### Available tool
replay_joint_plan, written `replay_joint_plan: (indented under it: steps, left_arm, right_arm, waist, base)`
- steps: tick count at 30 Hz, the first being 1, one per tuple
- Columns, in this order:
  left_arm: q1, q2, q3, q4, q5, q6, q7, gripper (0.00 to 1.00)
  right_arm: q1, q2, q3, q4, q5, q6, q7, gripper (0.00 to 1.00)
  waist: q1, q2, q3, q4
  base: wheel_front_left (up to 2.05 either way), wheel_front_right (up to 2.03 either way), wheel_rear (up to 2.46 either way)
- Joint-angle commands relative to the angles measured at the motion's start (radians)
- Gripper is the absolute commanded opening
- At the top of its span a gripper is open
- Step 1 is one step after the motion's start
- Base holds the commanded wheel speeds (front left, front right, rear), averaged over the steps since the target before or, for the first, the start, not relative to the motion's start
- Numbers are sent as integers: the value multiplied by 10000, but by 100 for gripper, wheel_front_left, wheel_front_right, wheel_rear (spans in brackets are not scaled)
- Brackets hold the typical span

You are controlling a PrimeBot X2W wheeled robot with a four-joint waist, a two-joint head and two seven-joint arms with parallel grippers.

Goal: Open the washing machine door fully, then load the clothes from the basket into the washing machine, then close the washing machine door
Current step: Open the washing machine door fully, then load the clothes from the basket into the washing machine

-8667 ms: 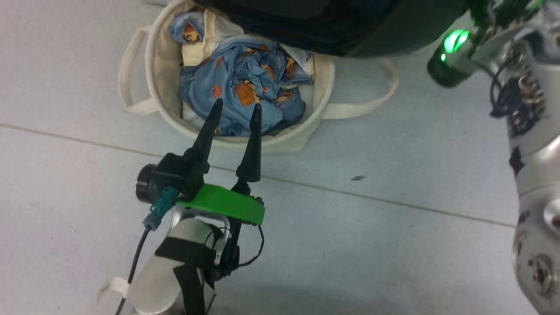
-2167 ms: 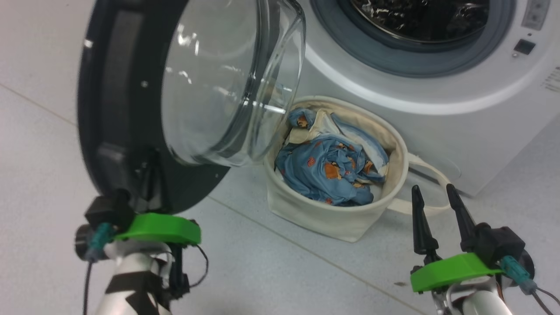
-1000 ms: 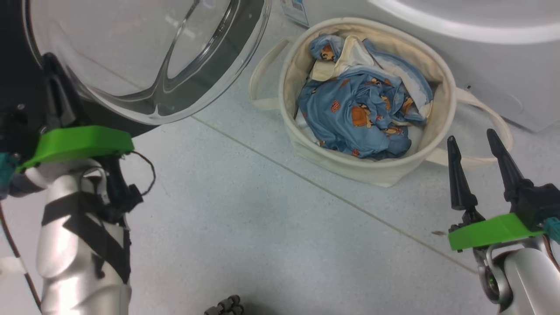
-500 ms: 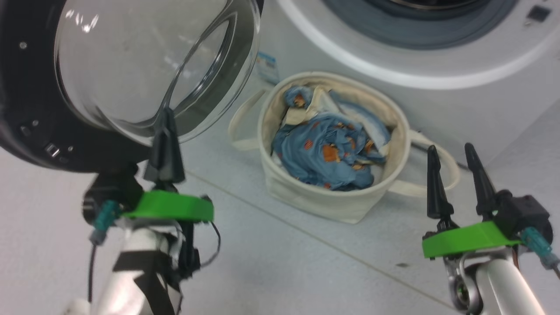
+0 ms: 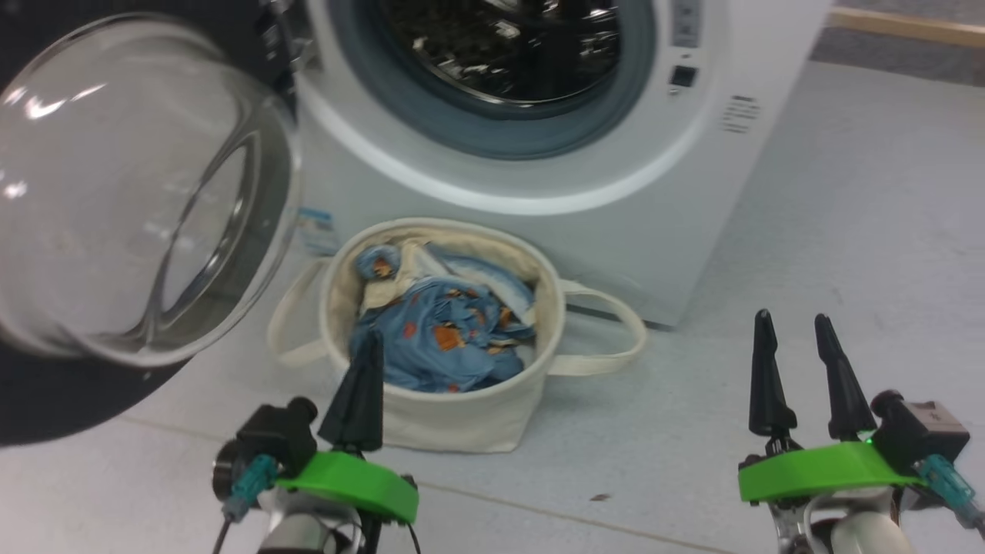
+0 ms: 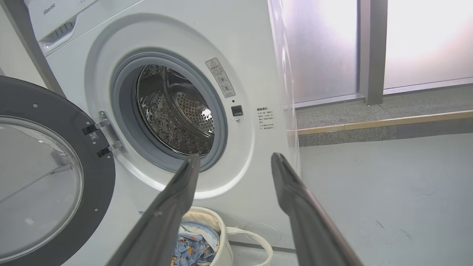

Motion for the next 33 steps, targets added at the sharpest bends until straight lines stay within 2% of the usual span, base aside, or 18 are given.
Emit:
replay_joint_plan:
  steps: [1,8,13,14,15,16,33]
  left_arm:
    - [-97,150,197,-199,-27,-97,-5,0]
    - [223,150,-51,-94,-194,-130,-5,0]
    - [240,150,-166,-119,-275,-86,-5,0]
    - [242,150,-179,-136,-285,-73,-5,13]
    - [252,150,-192,-144,-300,-62,-5,71]
    - [273,150,-222,-92,-294,-51,-5,100]
    - [229,150,-224,-254,-30,289,-5,100]
  right_arm:
    - [-3,38,228,-363,-37,75,-122,100]
    - [234,46,162,-310,-34,75,-122,100]
    - [186,47,154,-316,-93,75,-122,100]
    - [176,47,146,-324,-92,75,-122,100]
    - [169,48,136,-331,-89,75,-122,100]
    - [163,48,121,-334,-85,75,-122,100]
    - [78,48,-291,-299,-282,75,-122,100]
  waist:
    - [3,0,-533,-863]
    - [3,0,-501,-1723]
    - [3,0,-397,-1833]
    - [3,0,-392,-1835]
    - [3,0,-390,-1832]
    - [3,0,-389,-1825]
    - [3,0,-152,-1761]
  base:
    - [0,0,0]
    - [0,0,0]
    - [0,0,0]
    - [0,0,0]
    - [0,0,0]
    - [0,0,0]
    - [0,0,0]
